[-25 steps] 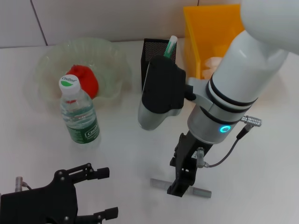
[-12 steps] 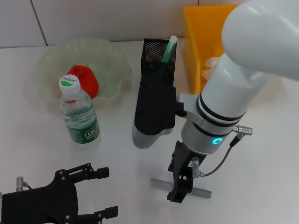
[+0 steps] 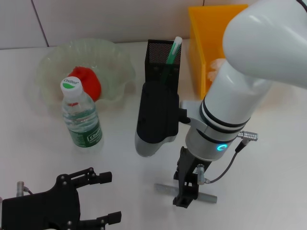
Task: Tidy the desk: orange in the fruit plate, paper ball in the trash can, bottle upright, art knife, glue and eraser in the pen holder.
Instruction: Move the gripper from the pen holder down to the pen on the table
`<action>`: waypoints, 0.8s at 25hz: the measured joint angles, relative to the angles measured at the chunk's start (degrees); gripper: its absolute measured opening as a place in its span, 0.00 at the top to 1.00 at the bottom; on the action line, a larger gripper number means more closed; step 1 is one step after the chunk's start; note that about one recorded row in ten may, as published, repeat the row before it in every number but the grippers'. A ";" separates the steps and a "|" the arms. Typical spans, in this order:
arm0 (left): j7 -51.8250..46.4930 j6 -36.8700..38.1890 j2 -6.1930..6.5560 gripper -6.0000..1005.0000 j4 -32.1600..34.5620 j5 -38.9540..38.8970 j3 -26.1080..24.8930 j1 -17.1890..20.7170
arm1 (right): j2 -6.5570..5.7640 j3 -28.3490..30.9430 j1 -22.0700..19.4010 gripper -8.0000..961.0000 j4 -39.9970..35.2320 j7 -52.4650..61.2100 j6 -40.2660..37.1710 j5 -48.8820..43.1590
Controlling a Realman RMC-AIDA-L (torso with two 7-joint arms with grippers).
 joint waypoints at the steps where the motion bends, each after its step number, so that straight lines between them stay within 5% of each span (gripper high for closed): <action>1: -0.01 0.00 0.00 0.19 0.00 0.00 0.01 -0.01 | 0.00 -0.01 0.12 0.33 0.34 0.03 0.05 -0.01; 6: -0.05 0.00 0.00 0.19 -0.05 0.07 0.07 -0.13 | 0.00 -0.03 0.46 0.41 1.68 0.06 0.63 0.02; 11: -0.14 0.01 -0.12 0.19 -0.08 0.39 0.08 -0.43 | 0.00 -0.04 0.55 0.63 1.76 0.09 0.77 0.04; 20: -0.21 0.01 -0.23 0.19 -0.08 0.45 0.06 -0.43 | 0.00 -0.17 0.57 0.64 2.12 0.11 0.81 0.20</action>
